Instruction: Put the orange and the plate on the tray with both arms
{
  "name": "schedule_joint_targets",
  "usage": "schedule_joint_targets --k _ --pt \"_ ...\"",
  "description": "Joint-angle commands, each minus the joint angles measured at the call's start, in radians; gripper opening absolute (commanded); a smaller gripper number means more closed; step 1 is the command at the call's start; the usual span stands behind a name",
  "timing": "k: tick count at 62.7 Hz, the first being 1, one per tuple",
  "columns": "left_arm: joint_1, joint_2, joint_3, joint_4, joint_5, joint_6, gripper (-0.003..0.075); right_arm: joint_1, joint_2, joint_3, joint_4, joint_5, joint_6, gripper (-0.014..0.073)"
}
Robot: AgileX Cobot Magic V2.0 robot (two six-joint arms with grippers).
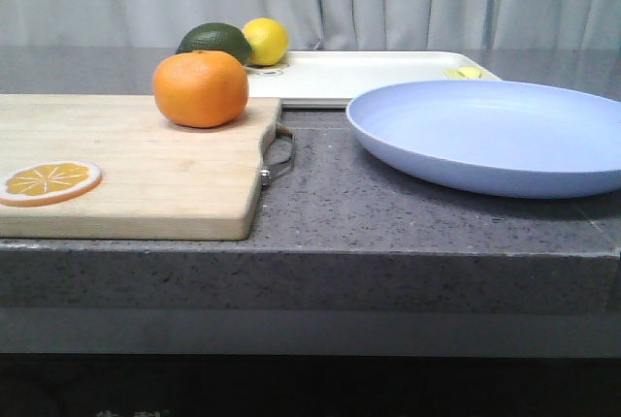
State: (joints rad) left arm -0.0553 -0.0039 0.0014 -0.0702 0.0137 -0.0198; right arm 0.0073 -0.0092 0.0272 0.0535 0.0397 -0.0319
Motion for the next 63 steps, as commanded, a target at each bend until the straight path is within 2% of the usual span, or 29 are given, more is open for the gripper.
schedule_joint_targets --k 1,24,45,52,63 --pt "-0.007 -0.020 0.006 0.000 -0.080 -0.012 -0.0018 -0.002 -0.023 -0.004 -0.012 -0.075 -0.001 -0.0068" --pt "-0.007 -0.020 0.006 0.000 -0.080 -0.012 -0.0018 -0.002 -0.023 -0.004 -0.012 -0.075 -0.001 -0.0068" --pt "-0.007 -0.020 0.006 0.000 -0.080 -0.012 -0.0018 -0.002 -0.023 -0.004 -0.012 -0.134 -0.002 -0.0068" --pt "-0.007 -0.020 0.002 -0.007 -0.113 -0.012 -0.0018 -0.002 -0.023 -0.005 -0.010 -0.139 -0.001 -0.0068" --pt "-0.007 -0.020 -0.078 -0.009 -0.058 -0.012 -0.0018 -0.002 -0.022 -0.089 -0.010 -0.024 -0.001 -0.0068"
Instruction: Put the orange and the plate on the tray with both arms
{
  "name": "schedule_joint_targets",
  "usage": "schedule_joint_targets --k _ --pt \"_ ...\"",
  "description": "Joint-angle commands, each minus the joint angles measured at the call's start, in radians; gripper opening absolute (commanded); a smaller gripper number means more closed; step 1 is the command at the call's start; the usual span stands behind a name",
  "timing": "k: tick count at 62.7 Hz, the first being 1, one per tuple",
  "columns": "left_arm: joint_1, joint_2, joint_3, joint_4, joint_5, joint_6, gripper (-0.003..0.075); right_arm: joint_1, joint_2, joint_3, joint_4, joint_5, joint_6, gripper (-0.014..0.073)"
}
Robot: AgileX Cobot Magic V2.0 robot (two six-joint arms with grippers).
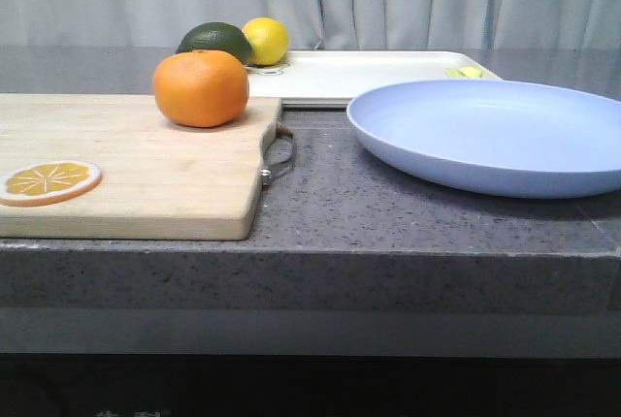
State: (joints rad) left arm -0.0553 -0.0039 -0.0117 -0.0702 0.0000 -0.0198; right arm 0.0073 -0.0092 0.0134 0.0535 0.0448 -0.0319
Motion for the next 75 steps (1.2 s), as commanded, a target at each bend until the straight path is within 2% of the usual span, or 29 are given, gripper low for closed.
schedule_joint_targets --k 1,14,28,38,45,75 --pt "-0.007 -0.020 -0.077 -0.009 -0.032 -0.012 -0.0018 -0.002 -0.022 -0.086 -0.010 -0.021 -0.001 -0.0068" --pt "-0.007 0.036 -0.316 -0.009 0.165 -0.012 -0.0018 -0.002 0.061 -0.301 -0.012 0.107 -0.002 -0.0068" --pt "-0.007 0.206 -0.569 -0.009 0.366 -0.012 -0.0018 -0.002 0.273 -0.568 -0.018 0.228 -0.002 -0.0068" --pt "-0.007 0.351 -0.710 -0.009 0.507 -0.012 -0.0018 -0.002 0.442 -0.736 -0.019 0.378 -0.002 -0.0068" --pt "-0.007 0.416 -0.736 -0.025 0.516 -0.012 -0.0018 -0.002 0.535 -0.790 -0.019 0.455 -0.002 -0.0068" --pt "-0.007 0.517 -0.719 -0.025 0.516 -0.012 -0.0017 -0.002 0.723 -0.783 -0.019 0.550 -0.003 -0.0066"
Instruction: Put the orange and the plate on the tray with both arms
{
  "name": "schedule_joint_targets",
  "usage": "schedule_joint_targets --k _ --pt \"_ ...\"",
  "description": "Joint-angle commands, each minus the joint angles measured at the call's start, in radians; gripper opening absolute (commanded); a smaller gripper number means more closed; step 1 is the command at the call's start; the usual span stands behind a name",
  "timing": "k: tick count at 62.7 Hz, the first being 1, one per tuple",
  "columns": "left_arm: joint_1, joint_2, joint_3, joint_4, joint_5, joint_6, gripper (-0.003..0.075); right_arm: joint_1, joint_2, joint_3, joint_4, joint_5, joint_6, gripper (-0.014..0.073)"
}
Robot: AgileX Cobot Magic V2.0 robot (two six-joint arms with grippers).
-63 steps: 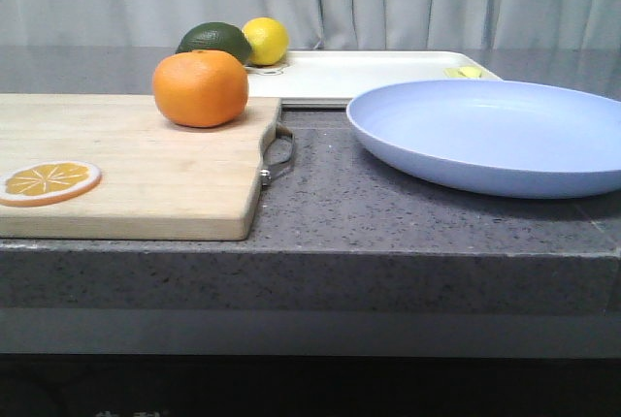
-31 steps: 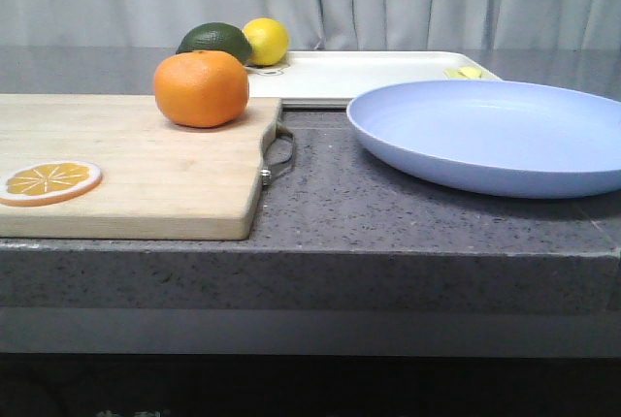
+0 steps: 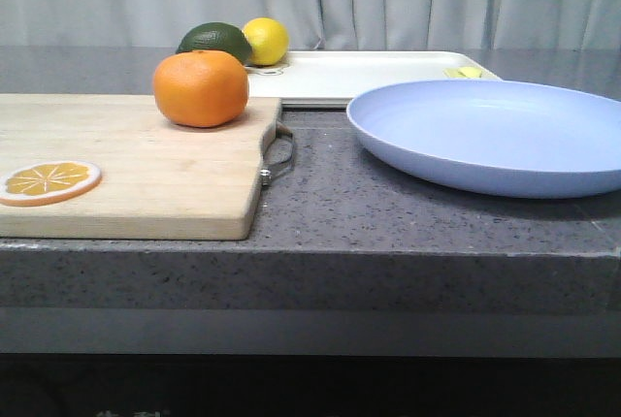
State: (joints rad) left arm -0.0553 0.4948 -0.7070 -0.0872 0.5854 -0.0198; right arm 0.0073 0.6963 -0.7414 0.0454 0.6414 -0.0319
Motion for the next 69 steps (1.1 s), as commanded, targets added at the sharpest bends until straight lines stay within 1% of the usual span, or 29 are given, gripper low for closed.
schedule_joint_targets --k 1,5,9,12,13,16,17,19,20,22,26,28,38,46,49,59,69 --pt "-0.007 0.019 -0.024 -0.008 -0.069 -0.012 -0.0017 -0.002 0.019 -0.028 -0.011 -0.046 -0.004 -0.0063" --pt "-0.007 0.019 -0.024 -0.002 -0.069 -0.012 0.0005 -0.002 0.026 -0.028 -0.011 -0.046 -0.006 -0.0029" --pt "-0.007 0.019 -0.024 0.007 -0.071 -0.012 0.0076 -0.002 0.028 -0.028 -0.011 -0.046 -0.006 0.0051" --pt "-0.007 0.019 -0.024 0.011 -0.071 -0.012 0.0167 -0.002 0.028 -0.028 -0.011 -0.045 -0.007 0.0146" --pt "-0.007 0.019 -0.024 0.013 -0.073 -0.012 0.0213 -0.002 0.028 -0.028 -0.011 -0.045 -0.010 0.0193" --pt "-0.007 0.019 -0.024 0.013 -0.075 -0.009 0.0315 -0.002 0.028 -0.028 -0.011 -0.044 -0.014 0.0311" --pt "-0.007 0.019 -0.024 0.013 -0.075 -0.007 0.0367 -0.002 0.028 -0.028 -0.011 -0.044 -0.014 0.0361" --pt "-0.007 0.019 -0.024 0.013 -0.075 -0.003 0.0433 -0.002 0.028 -0.028 -0.011 -0.045 -0.014 0.0423" --pt "-0.007 0.019 -0.024 0.013 -0.075 -0.003 0.0478 -0.002 0.028 -0.028 -0.011 -0.045 -0.014 0.0463" --pt "-0.007 0.019 -0.024 0.013 -0.075 -0.001 0.0542 -0.002 0.028 -0.028 -0.011 -0.046 -0.014 0.0508" --pt "-0.007 0.019 -0.024 0.013 -0.075 0.003 0.0614 -0.002 0.028 -0.028 -0.011 -0.047 -0.014 0.0570" --pt "-0.007 0.021 -0.024 0.013 -0.079 0.007 0.0628 -0.002 0.028 -0.028 -0.011 -0.047 -0.014 0.0584" --pt "-0.007 0.056 -0.030 0.009 -0.106 0.050 0.0621 -0.002 0.028 -0.028 -0.011 -0.047 -0.014 0.0581" --pt "-0.043 0.118 -0.058 -0.039 -0.131 0.093 0.0621 -0.002 0.028 -0.028 -0.011 -0.047 -0.014 0.0581" --pt "-0.075 0.151 -0.078 -0.042 -0.131 0.118 0.0621 -0.002 0.028 -0.028 -0.011 -0.047 -0.014 0.0581" --pt "-0.186 0.269 -0.151 -0.042 -0.138 0.136 0.0621 -0.002 0.028 -0.028 -0.011 -0.047 -0.014 0.0581" --pt "-0.316 0.400 -0.209 -0.042 -0.198 0.136 0.0621 -0.002 0.028 -0.028 -0.011 -0.047 -0.014 0.0581"
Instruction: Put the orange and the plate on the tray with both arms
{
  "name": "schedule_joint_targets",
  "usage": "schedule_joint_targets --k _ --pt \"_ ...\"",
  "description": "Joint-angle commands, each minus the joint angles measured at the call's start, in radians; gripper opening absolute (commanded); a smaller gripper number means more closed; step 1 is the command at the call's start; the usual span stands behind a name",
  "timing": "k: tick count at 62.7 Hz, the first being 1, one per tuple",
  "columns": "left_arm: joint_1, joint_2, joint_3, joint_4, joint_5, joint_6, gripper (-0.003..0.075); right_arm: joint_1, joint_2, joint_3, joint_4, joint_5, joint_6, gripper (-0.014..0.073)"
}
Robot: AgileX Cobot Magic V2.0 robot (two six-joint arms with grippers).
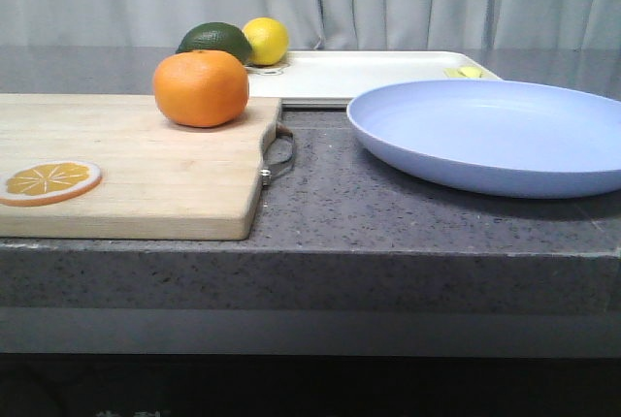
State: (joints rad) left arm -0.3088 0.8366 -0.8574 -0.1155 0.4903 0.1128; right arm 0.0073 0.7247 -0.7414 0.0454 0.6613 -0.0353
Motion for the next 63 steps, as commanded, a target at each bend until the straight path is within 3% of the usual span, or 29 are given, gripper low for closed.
schedule_joint_targets --k 1,22,42,63 --pt "-0.073 0.070 -0.066 -0.014 -0.108 0.003 0.0621 -0.002 0.000 -0.028 -0.011 -0.067 -0.011 0.0581" --pt "-0.243 0.368 -0.218 -0.006 -0.138 0.003 0.0621 -0.002 0.000 -0.028 -0.011 -0.067 -0.011 0.0581" --pt "-0.250 0.616 -0.347 0.045 -0.132 0.003 0.0621 -0.002 0.000 -0.028 -0.011 -0.067 -0.011 0.0581" --pt "-0.250 0.750 -0.399 0.093 -0.107 0.003 0.0621 -0.002 0.000 -0.028 -0.011 -0.067 -0.011 0.0581"
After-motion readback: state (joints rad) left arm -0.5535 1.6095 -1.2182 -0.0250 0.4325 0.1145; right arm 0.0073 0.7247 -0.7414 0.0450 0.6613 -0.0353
